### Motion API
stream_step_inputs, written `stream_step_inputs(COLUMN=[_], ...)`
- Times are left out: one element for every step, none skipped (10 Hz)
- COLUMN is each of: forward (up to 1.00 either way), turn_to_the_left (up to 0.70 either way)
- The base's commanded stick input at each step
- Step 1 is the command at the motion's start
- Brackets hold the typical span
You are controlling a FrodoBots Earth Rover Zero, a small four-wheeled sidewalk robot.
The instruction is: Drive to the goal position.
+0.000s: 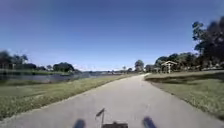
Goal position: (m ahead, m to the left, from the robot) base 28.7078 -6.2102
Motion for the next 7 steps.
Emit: stream_step_inputs(forward=[0.85, 0.85, 0.85, 0.85, 0.85, 0.85, 0.85], turn_to_the_left=[0.00, 0.00, 0.00, 0.00, 0.00, 0.00, 0.00])
